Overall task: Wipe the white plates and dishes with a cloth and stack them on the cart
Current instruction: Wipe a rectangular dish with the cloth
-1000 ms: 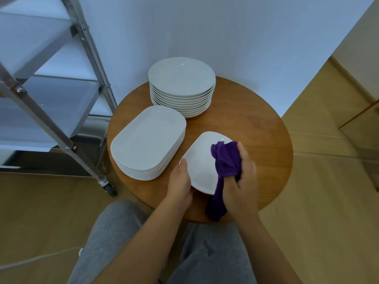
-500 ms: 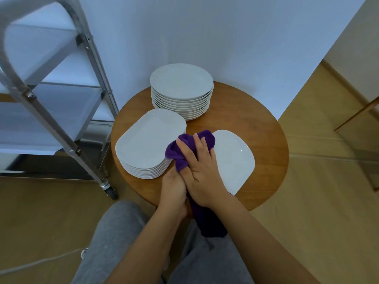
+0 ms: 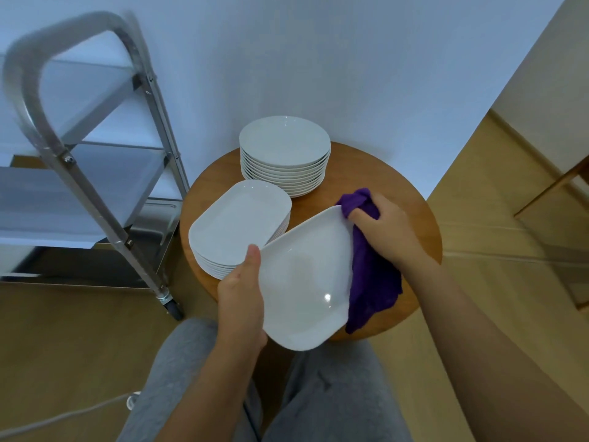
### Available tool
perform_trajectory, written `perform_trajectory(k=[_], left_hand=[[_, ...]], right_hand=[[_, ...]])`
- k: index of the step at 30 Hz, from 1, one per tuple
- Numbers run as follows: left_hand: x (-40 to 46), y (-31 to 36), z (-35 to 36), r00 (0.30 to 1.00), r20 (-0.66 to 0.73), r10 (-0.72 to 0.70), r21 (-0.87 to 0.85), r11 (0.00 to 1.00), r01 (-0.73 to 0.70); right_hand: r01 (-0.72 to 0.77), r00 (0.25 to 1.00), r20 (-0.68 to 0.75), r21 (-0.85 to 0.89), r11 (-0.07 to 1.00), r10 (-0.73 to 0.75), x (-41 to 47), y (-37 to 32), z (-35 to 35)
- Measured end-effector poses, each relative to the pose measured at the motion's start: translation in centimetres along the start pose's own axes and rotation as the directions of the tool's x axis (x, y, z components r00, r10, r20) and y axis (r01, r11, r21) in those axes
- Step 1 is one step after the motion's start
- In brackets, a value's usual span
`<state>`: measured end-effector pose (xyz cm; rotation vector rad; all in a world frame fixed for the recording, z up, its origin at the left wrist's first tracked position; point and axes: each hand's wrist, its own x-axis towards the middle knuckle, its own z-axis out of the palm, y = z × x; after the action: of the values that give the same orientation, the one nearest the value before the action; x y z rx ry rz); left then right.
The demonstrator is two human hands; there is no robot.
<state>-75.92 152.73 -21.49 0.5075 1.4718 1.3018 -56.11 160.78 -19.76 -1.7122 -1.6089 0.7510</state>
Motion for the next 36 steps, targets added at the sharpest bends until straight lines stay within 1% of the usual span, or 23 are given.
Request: perform_trajectory(k=[2, 3, 5, 6, 7, 8, 10, 12, 15, 17, 19, 20, 22, 24, 26, 27, 29, 31, 32, 35, 36], left_hand=[[-0.3, 0.6, 0.0, 1.0, -0.007, -0.007, -0.029, 1.0, 0.007], [-0.4, 0.9, 0.0, 1.0, -0.012, 0.0, -0.045, 0.999, -0.001], [-0.6, 1.2, 0.1, 0.999, -0.043, 0.011, -0.071, 0.997, -0.014], [-0.7, 1.5, 0.2, 0.999, -0.054, 0.004, -0.096, 0.995, -0.009], [-0.8, 1.6, 0.5, 0.998, -0.059, -0.002, -0.128, 0.992, -0.006], [-0.9, 1.7, 0.8, 0.998, -0.069, -0.009, -0.159, 0.987, -0.002], [-1.3, 1.4, 1.4, 0.996, -0.088, -0.011, -0.2, 0.98, -0.007], [-1.5, 0.9, 1.8, 0.994, -0.105, -0.019, -0.25, 0.968, -0.008], [-1.4, 0.1, 1.7, 0.992, -0.124, -0.011, -0.286, 0.958, -0.025], [-1.1, -0.2, 1.4, 0.989, -0.145, 0.037, -0.268, 0.961, -0.075], [-1.0, -0.4, 1.0, 0.988, -0.116, 0.098, -0.209, 0.971, -0.12], [-0.9, -0.5, 0.8, 0.995, -0.07, 0.076, -0.191, 0.978, -0.088], [-0.9, -0.4, 0.2, 0.995, 0.078, -0.066, -0.155, 0.985, 0.078], [-0.4, 0.0, -0.6, 0.964, 0.209, -0.166, -0.13, 0.972, 0.196], [0.2, 1.1, -1.3, 0.919, 0.342, -0.197, -0.127, 0.959, 0.252], [0.6, 1.8, -1.4, 0.912, 0.362, -0.194, -0.148, 0.954, 0.261], [0.9, 2.5, -1.1, 0.936, 0.305, -0.176, -0.143, 0.963, 0.227], [0.7, 2.9, -0.4, 0.971, 0.205, -0.125, -0.117, 0.982, 0.151], [0.5, 3.0, 0.0, 0.981, 0.168, -0.093, -0.132, 0.984, 0.116], [-0.2, 3.3, 0.6, 0.993, 0.1, -0.055, -0.244, 0.967, 0.078], [-0.4, 3.4, 0.7, 0.994, 0.091, -0.055, -0.275, 0.958, 0.078]], right_hand=[[-0.108, 0.994, -0.003, 0.213, 0.971, 0.111, -0.8, -0.4, -0.4], [-0.152, 0.986, -0.008, 0.322, 0.935, 0.164, -1.4, -0.7, -0.4], [-0.232, 0.96, -0.008, 0.535, 0.812, 0.28, -2.5, -1.1, -0.3], [-0.245, 0.945, -0.02, 0.62, 0.745, 0.327, -3.3, -1.3, 0.1], [-0.233, 0.929, -0.058, 0.677, 0.698, 0.365, -4.0, -1.6, 0.8], [-0.214, 0.908, -0.111, 0.705, 0.676, 0.403, -4.6, -1.9, 1.6], [-0.188, 0.867, -0.192, 0.729, 0.658, 0.46, -5.7, -2.7, 3.5], [-0.189, 0.857, -0.205, 0.729, 0.658, 0.473, -6.6, -3.5, 4.8], [-0.184, 0.866, -0.203, 0.72, 0.669, 0.457, -8.0, -4.2, 6.3], [-0.193, 0.871, -0.227, 0.657, 0.729, 0.435, -9.4, -4.4, 7.8], [-0.204, 0.873, -0.238, 0.615, 0.762, 0.426, -10.7, -4.3, 8.8], [-0.206, 0.877, -0.23, 0.613, 0.762, 0.422, -11.0, -4.2, 8.6], [-0.194, 0.901, -0.19, 0.626, 0.756, 0.389, -10.6, -3.7, 7.0], [-0.156, 0.952, -0.13, 0.571, 0.806, 0.276, -10.0, -3.1, 4.8], [-0.127, 0.987, -0.021, 0.52, 0.845, 0.162, -9.6, -3.2, 3.2], [-0.123, 0.991, 0.022, 0.499, 0.858, 0.129, -9.5, -3.4, 3.0], [-0.111, 0.993, 0.025, 0.446, 0.888, 0.112, -9.5, -3.9, 3.0], [-0.104, 0.988, -0.068, 0.367, 0.924, 0.138, -9.9, -4.4, 3.4], [-0.101, 0.981, -0.125, 0.328, 0.939, 0.149, -10.3, -4.6, 3.7], [-0.1, 0.944, -0.273, 0.3, 0.949, 0.186, -12.1, -5.6, 5.4], [-0.101, 0.939, -0.3, 0.238, 0.966, 0.171, -12.5, -5.8, 6.0]])
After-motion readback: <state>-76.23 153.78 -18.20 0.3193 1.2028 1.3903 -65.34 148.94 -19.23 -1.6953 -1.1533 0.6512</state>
